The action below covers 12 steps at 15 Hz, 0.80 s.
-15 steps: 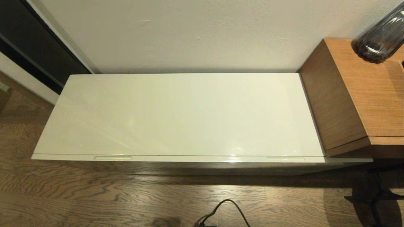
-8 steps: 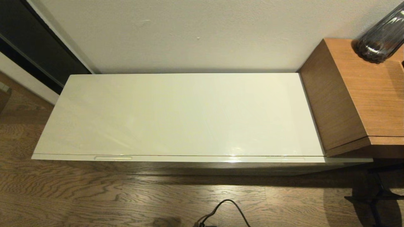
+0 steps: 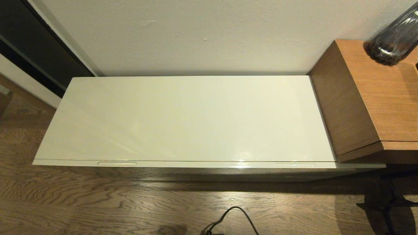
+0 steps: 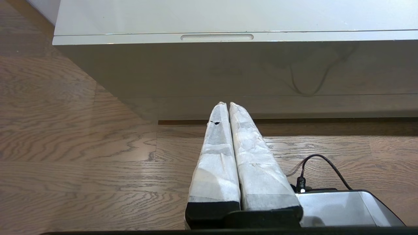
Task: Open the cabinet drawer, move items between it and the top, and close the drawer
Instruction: Open the drawer
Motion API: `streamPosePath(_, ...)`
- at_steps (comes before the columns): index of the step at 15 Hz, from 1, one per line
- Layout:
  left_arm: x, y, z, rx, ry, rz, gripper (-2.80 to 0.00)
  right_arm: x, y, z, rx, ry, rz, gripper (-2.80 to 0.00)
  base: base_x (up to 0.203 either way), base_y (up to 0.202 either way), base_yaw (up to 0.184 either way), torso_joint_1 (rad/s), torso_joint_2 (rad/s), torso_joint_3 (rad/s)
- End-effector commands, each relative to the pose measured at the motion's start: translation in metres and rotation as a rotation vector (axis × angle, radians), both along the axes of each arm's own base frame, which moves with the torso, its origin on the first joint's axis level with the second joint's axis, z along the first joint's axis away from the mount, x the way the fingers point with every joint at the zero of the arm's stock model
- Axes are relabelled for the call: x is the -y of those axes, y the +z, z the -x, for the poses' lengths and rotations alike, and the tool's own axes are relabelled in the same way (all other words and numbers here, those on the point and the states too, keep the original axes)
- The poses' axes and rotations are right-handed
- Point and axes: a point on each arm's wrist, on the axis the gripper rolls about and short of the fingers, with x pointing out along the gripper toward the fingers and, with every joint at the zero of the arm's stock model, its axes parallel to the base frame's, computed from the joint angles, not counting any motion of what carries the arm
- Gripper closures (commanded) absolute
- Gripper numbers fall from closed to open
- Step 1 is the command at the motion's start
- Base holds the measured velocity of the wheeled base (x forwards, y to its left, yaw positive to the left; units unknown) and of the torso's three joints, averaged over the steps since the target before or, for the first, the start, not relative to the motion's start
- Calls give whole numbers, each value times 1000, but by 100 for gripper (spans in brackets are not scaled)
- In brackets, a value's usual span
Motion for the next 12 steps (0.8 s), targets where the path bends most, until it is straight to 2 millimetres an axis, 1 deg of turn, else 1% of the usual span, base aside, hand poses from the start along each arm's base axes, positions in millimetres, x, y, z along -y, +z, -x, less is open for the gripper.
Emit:
streamPosePath(1,0,0,0,-1,-1,-1,0,0,0,0,-1,1,0,0,0,0,0,0,0,0)
streamPosePath(9,0,0,0,-1,-1,1,0,0,2,1,6,5,26,0,0,0,0,0,0,0)
streamPosePath(10,0,0,0,-1,-1,-1,0,0,9,2,16,7,28,0,0,0,0,0,0,0)
streamPosePath(11,0,0,0,-1,-1,1,0,0,27,5,22,16,23,0,0,0,0,0,0,0)
streamPosePath(12,0,0,0,-1,-1,0,0,-1,50,5,20,32,12,0,0,0,0,0,0,0)
